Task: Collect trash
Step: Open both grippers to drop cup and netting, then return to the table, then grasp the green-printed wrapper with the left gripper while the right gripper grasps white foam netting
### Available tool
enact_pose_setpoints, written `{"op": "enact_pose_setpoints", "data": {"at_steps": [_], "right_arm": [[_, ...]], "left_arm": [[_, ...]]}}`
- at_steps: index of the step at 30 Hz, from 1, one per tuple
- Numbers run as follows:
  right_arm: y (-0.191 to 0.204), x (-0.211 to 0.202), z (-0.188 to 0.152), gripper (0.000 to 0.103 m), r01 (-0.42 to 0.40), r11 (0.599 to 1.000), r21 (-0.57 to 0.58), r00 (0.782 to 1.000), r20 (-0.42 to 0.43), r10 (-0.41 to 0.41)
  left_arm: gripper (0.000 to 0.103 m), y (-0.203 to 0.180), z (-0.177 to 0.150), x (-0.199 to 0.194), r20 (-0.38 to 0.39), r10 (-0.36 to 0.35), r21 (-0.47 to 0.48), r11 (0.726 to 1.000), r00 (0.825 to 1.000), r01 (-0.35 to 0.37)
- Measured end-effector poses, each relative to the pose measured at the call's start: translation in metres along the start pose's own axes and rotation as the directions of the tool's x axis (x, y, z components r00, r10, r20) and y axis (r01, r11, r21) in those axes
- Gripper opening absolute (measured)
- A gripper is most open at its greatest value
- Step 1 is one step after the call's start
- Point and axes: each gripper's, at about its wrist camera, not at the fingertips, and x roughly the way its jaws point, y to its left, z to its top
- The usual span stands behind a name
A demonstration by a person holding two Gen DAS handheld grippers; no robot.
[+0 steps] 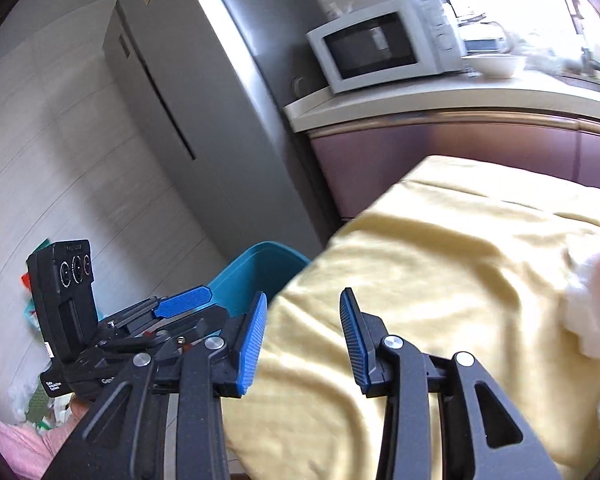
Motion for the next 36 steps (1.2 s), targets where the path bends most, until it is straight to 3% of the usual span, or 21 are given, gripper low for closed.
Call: {"op": "enact_pose_setpoints", "data": {"at_steps": [4,9,18,26,30,36], "right_arm": [[-0.028,-0.042,-0.013,0.036,0.090,0.994,0.058,0.994,0.054,-0.093],[-0.065,-0.091,-0.029,0.036,0.200,0.970,0.141,0.970,0.113,-0.216],[-0.132,-0.145,-0.051,0.036,0.313,0.906,0.284,0.918,0.153,-0.365],[-0.169,-0.159,-0.062,0.040,0.345,0.862,0.373,0.896,0.142,-0.420],[-0.182,-0.166,-0.069,0.040,0.331,0.854,0.402,0.899,0.141,-0.415],[-0.194,-0.171,-0.076,0.042,0.315,0.844,0.434,0.902,0.139,-0.409]], "left_arm": [[0.069,-0.044,-0.001,0.013,-0.027,-0.076,0.060,0.995,0.997,0.078],[0.069,-0.098,-0.009,0.029,-0.073,-0.161,0.124,0.978,0.984,0.169],[0.069,-0.173,-0.025,0.062,-0.187,-0.286,0.205,0.924,0.940,0.322],[0.069,-0.232,-0.034,0.087,-0.270,-0.352,0.261,0.869,0.896,0.420],[0.069,-0.255,-0.035,0.102,-0.320,-0.379,0.270,0.842,0.868,0.467],[0.061,-0.277,-0.042,0.131,-0.403,-0.383,0.247,0.829,0.831,0.501]]}}
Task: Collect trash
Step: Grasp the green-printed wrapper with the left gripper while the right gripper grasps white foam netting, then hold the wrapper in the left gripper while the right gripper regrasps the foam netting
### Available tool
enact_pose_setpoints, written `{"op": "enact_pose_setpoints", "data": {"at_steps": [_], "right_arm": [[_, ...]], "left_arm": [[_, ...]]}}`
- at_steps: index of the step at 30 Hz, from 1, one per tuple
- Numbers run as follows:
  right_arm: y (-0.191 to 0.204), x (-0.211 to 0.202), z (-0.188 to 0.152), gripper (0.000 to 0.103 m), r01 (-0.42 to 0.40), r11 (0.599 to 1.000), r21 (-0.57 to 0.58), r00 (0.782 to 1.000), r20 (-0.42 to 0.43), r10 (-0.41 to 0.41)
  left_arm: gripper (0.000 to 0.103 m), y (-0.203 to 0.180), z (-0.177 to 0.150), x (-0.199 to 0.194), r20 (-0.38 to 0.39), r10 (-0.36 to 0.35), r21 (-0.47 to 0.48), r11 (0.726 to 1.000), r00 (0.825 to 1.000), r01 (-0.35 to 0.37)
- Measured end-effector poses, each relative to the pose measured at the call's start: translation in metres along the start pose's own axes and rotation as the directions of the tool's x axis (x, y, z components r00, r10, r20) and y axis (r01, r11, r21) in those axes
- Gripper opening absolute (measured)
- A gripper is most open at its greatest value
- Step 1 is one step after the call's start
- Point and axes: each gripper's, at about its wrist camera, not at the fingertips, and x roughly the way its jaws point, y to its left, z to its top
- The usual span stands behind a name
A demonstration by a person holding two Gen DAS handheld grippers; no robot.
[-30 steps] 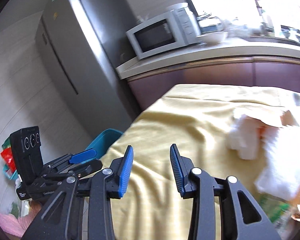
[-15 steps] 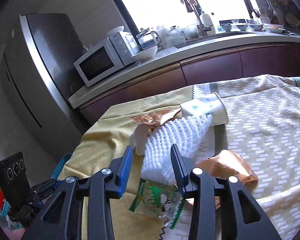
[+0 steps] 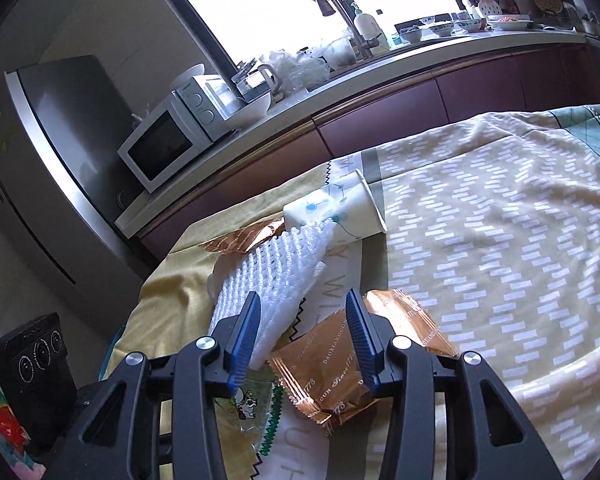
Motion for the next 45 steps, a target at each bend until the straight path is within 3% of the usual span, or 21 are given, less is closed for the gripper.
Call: {"op": "enact_pose_setpoints", "data": {"at_steps": [3,9,12,23,33,40,45], "right_arm": [[0.001,0.001,0.001,0.043,-0.013,1.000,-0.005,1.000,0.000,0.013],[0.021,0.007,0.009,0.043,-0.060,0.996,-0.060,0.998,-0.002,0.060],[0.031,0.012,0.013,0.043,-0.080,0.993,-0.081,0.997,-0.008,0.080],[0.068,0.048,0.023,0.043,-0.127,0.981,-0.148,0.991,-0.059,0.119],[0.086,0.079,0.026,0.043,0.056,0.951,-0.303,0.995,-0.063,-0.079],[0.100,0.093,0.021,0.046,0.194,0.872,-0.450,0.973,-0.026,-0.231],[0.109,0.103,0.020,0.043,0.256,0.807,-0.532,0.956,0.014,-0.294]], "left_arm": [[0.051,0.002,0.003,0.013,-0.038,-0.012,-0.016,1.000,0.999,0.011],[0.018,0.008,0.001,0.019,-0.057,-0.027,-0.049,0.999,0.998,0.024],[0.013,0.011,0.000,0.015,-0.048,-0.027,-0.055,0.998,0.999,0.024],[0.011,0.020,-0.017,-0.031,0.015,-0.010,-0.033,0.999,1.000,0.011],[0.011,0.056,-0.028,-0.068,0.073,0.044,-0.113,0.993,0.996,-0.035],[0.011,0.072,-0.033,-0.076,0.091,0.053,-0.161,0.986,0.994,-0.038],[0.011,0.074,-0.036,-0.078,0.095,0.056,-0.175,0.984,0.994,-0.039]]}}
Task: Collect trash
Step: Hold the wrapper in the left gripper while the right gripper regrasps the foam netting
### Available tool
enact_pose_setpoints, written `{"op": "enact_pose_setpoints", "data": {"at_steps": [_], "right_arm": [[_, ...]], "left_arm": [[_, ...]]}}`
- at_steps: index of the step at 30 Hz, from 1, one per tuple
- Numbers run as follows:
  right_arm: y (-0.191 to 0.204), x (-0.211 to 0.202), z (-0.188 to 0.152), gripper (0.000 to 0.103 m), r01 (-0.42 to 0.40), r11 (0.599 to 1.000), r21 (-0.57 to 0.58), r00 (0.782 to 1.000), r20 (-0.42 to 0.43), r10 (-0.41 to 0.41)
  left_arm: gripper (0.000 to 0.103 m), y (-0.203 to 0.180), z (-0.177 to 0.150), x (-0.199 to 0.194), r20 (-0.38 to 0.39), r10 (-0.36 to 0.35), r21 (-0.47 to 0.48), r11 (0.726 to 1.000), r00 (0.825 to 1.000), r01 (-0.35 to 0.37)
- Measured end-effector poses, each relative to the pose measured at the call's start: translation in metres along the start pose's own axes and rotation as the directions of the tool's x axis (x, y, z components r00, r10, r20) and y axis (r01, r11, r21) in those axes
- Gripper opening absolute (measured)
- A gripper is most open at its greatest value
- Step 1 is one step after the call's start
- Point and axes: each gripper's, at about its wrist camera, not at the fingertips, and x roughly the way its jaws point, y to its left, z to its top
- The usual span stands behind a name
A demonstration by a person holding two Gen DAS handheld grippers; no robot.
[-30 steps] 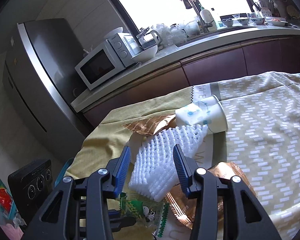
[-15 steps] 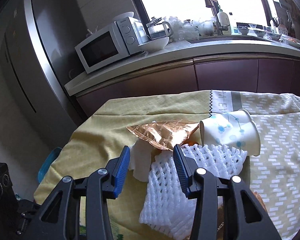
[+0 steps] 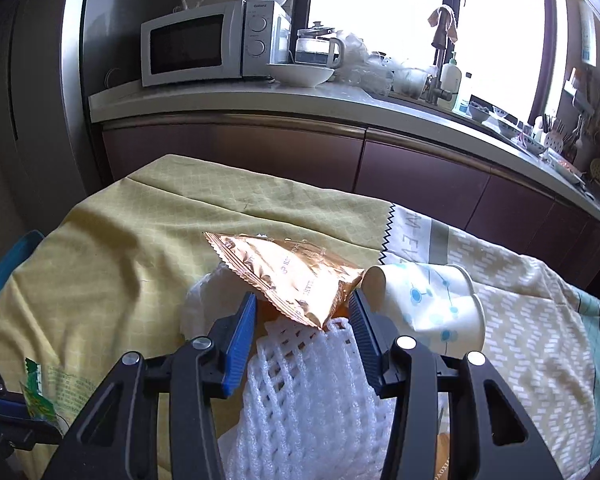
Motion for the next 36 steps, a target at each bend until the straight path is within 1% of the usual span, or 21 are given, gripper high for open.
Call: {"op": "enact_pose_setpoints", "data": {"at_steps": [1,3,5,8,14,19,23,27,29,31,36], "right_arm": [[0.002,0.001,0.000,0.039,0.010,1.000,-0.015,1.000,0.001,-0.010],[0.003,0.005,0.001,0.016,0.009,0.999,-0.030,1.000,-0.005,-0.010],[0.003,0.005,0.001,0.006,0.007,0.999,-0.037,1.000,-0.006,-0.007],[0.004,0.000,0.001,0.003,0.020,0.999,-0.044,1.000,0.021,-0.019],[0.000,-0.025,0.006,0.001,0.002,1.000,-0.008,0.995,0.102,-0.001],[-0.002,-0.052,0.011,0.001,-0.075,0.997,0.036,0.982,0.174,0.067],[0.002,-0.068,0.012,0.001,-0.138,0.989,0.057,0.971,0.204,0.124],[0.004,-0.077,0.012,0.001,-0.220,0.971,0.089,0.957,0.214,0.197],[0.009,-0.080,0.011,0.001,-0.228,0.970,0.083,0.956,0.207,0.207],[0.011,-0.076,0.009,0.003,-0.230,0.968,0.097,0.960,0.186,0.210],[0.003,-0.054,-0.005,0.007,-0.292,0.934,0.204,0.955,0.111,0.274]], "left_arm": [[0.011,0.000,0.000,0.001,-0.001,0.001,-0.003,1.000,1.000,-0.001],[0.011,0.001,-0.002,0.000,0.000,0.004,-0.009,1.000,1.000,-0.004],[0.011,0.003,-0.002,-0.001,0.001,0.007,-0.015,1.000,1.000,-0.007],[0.011,0.004,-0.003,-0.006,0.010,0.016,-0.022,1.000,1.000,-0.016],[0.011,0.010,-0.002,-0.021,0.043,0.046,-0.030,0.999,0.998,-0.045],[0.011,0.020,-0.002,-0.040,0.079,0.076,-0.048,0.996,0.994,-0.072],[0.011,0.032,-0.006,-0.057,0.103,0.098,-0.078,0.993,0.990,-0.090],[0.011,0.044,-0.013,-0.075,0.124,0.121,-0.108,0.988,0.985,-0.108],[0.011,0.050,-0.017,-0.083,0.131,0.130,-0.122,0.986,0.983,-0.114],[0.011,0.057,-0.020,-0.089,0.139,0.136,-0.137,0.984,0.981,-0.117],[0.011,0.064,-0.026,-0.095,0.146,0.135,-0.160,0.981,0.980,-0.112]]}}
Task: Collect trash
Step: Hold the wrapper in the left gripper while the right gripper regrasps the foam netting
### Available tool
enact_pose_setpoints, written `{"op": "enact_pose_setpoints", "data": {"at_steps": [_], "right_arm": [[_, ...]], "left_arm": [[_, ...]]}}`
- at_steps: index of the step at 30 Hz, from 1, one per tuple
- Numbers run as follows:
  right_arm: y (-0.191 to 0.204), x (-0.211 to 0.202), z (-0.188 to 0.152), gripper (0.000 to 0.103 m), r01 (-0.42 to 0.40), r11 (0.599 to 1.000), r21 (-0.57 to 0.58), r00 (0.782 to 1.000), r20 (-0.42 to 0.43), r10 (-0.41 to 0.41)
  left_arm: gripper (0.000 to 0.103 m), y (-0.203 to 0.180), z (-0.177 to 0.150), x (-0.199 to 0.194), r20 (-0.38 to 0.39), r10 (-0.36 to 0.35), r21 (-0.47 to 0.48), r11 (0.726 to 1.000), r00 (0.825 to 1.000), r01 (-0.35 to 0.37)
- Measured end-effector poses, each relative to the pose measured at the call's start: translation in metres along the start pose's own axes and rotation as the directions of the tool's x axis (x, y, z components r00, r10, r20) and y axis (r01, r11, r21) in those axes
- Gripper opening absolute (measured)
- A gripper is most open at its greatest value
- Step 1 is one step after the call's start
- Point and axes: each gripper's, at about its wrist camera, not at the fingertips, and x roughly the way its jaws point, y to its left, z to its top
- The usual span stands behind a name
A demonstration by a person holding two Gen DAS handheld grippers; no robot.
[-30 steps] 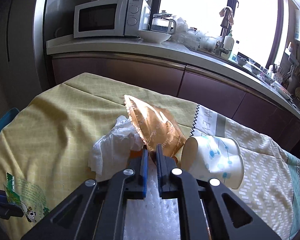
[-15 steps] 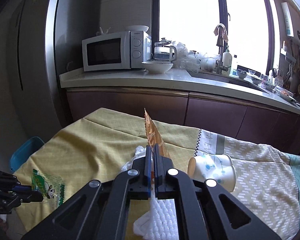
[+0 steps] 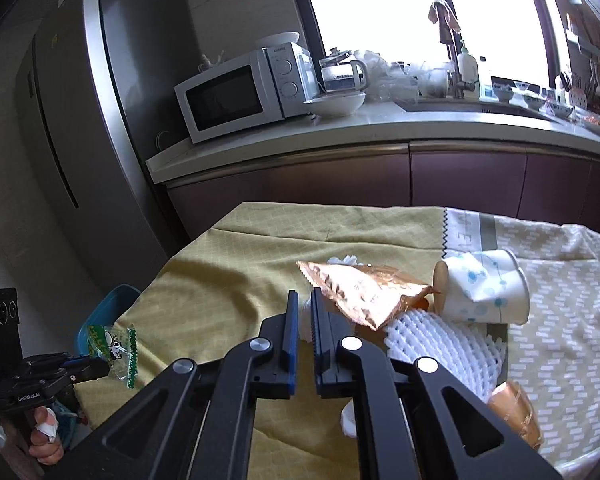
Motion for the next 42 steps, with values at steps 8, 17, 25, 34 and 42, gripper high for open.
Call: {"op": "enact_pose_setpoints", "data": {"at_steps": [8,17,25,34,42], "right_arm": [[-0.026,-0.022,-0.019,0.032,0.072,0.993,0.095,0.996,0.042,-0.076],[-0.068,-0.018,-0.039,0.063,0.162,0.972,0.173,0.987,-0.045,-0.156],[-0.065,-0.008,-0.045,0.017,0.173,0.976,0.134,0.984,-0.074,-0.164],[-0.059,-0.038,-0.041,0.011,0.145,0.979,0.140,0.989,-0.010,-0.145],[-0.044,-0.072,-0.038,0.012,0.094,0.985,0.143,0.993,0.053,-0.102]], "left_arm": [[0.011,0.001,-0.003,0.001,-0.005,-0.001,0.002,1.000,1.000,0.001],[0.011,-0.006,0.000,0.008,-0.020,-0.006,0.011,1.000,1.000,0.007],[0.011,-0.007,0.001,0.008,-0.022,-0.001,0.013,1.000,1.000,0.001],[0.011,-0.003,0.000,0.007,-0.019,-0.003,0.010,1.000,1.000,0.003],[0.011,0.004,-0.001,-0.003,-0.001,0.001,0.003,1.000,1.000,-0.001]]}}
